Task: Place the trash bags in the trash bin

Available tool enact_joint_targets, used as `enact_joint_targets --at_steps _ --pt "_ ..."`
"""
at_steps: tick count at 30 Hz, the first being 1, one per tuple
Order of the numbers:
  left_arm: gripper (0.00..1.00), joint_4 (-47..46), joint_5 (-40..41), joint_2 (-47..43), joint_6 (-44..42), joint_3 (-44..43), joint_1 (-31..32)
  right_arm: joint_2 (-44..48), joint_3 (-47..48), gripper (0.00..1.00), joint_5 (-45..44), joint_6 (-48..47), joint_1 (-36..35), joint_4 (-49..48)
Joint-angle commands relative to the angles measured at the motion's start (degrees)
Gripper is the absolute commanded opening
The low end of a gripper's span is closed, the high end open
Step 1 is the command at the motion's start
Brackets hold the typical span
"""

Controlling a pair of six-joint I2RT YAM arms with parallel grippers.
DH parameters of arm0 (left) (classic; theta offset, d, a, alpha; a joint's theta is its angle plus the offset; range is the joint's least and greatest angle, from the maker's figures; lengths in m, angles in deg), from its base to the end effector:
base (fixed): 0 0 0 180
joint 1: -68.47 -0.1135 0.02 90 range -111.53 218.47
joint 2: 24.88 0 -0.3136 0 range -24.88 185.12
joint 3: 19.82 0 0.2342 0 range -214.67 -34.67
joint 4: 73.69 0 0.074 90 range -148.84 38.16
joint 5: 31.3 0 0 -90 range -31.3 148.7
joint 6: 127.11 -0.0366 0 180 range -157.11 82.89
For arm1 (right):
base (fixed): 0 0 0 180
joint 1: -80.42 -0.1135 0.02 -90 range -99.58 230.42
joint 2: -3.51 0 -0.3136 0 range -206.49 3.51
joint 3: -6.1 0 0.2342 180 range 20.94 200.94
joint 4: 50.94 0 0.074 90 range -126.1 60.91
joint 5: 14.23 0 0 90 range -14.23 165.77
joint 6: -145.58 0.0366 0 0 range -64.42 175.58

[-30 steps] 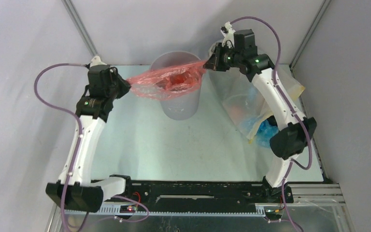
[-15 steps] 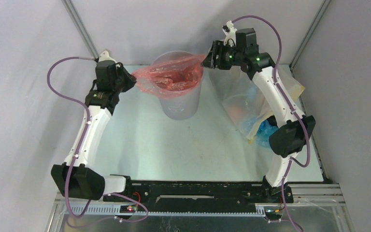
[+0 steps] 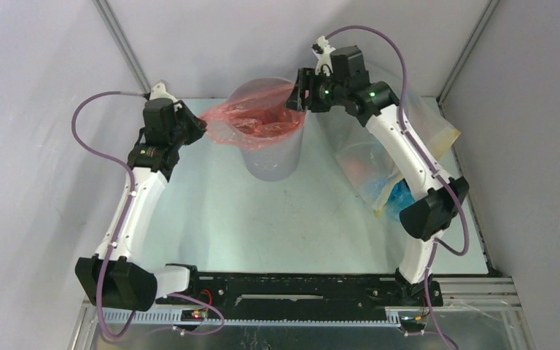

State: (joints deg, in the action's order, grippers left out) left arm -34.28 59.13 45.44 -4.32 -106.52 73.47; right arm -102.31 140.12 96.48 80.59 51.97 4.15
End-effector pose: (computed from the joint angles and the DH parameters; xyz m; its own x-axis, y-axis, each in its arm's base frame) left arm 0.2400 -0.0207 0.4316 -0.3711 -0.5111 -0.7753 -0.1436 0.8564 -0.4959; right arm 0.3529 0.2060 0.4769 -0.6660 0.0889 -0.7406 -0.4870 0.7002 0.5220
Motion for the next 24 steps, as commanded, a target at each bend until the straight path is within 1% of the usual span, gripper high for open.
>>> enact_joint_targets --at_steps 1,8,9,10,12,13,14,16,17,18,19,20,21,22,23,24 --pt "0.0 -1.7 -1.5 -2.2 -1.6 1.3 -0.4 -2.7 5.0 0.61 -11.0 -2.4 -2.2 4.8" --pt "0.0 -1.7 -1.4 -2.7 -2.1 1.3 -0.4 -4.6 8.3 0.6 -22.4 -7.5 -4.6 8.7" --pt "0.0 -1.6 -1.3 -2.8 -2.1 1.3 -0.4 -4.6 8.3 0.58 -22.8 -8.1 -4.6 8.7" --pt "0.0 -1.6 -1.3 -2.9 -2.1 1.4 -0.4 -4.7 8.3 0.53 -22.9 -8.4 -4.6 8.8" --pt "0.0 -1.6 -1.2 -2.9 -2.1 1.4 -0.4 -4.6 8.3 0.36 -22.6 -8.4 -4.5 8.9" --pt "0.0 -1.5 -1.1 -3.0 -2.2 1.4 -0.4 -4.6 8.3 0.33 -22.3 -8.5 -4.5 8.9" --pt "0.0 -1.5 -1.1 -2.9 -2.3 1.4 -0.4 -4.7 8.3 0.32 -22.0 -8.5 -4.5 9.0" --pt "0.0 -1.4 -0.9 -2.9 -2.5 1.3 -0.5 -4.6 8.2 0.32 -21.4 -8.6 -4.5 9.1" --pt "0.0 -1.3 -0.8 -3.0 -2.6 1.2 -0.5 -4.7 8.2 0.34 -21.3 -8.7 -4.4 9.1" --pt "0.0 -1.2 -0.8 -2.9 -2.7 1.0 -0.5 -4.7 8.2 0.38 -21.3 -8.9 -4.3 9.3" --pt "0.0 -1.0 -0.8 -3.0 -2.9 0.9 -0.5 -4.7 8.2 0.45 -21.5 -9.1 -4.4 9.4" --pt "0.0 -0.8 -0.7 -3.0 -2.9 0.8 -0.5 -4.7 8.2 0.48 -21.8 -9.2 -4.4 9.5" --pt "0.0 -0.8 -0.6 -3.1 -3.0 0.8 -0.4 -4.7 8.2 0.5 -22.0 -9.5 -4.3 9.5" --pt "0.0 -0.7 -0.6 -3.2 -3.1 0.8 -0.4 -4.8 8.2 0.48 -22.2 -9.7 -4.3 9.6" --pt "0.0 -0.6 -0.6 -3.3 -3.1 0.8 -0.5 -4.9 8.2 0.4 -22.0 -9.8 -4.3 9.5" --pt "0.0 -0.6 -0.6 -3.3 -3.2 0.8 -0.5 -5.2 8.2 0.26 -21.4 -9.9 -4.2 9.6"
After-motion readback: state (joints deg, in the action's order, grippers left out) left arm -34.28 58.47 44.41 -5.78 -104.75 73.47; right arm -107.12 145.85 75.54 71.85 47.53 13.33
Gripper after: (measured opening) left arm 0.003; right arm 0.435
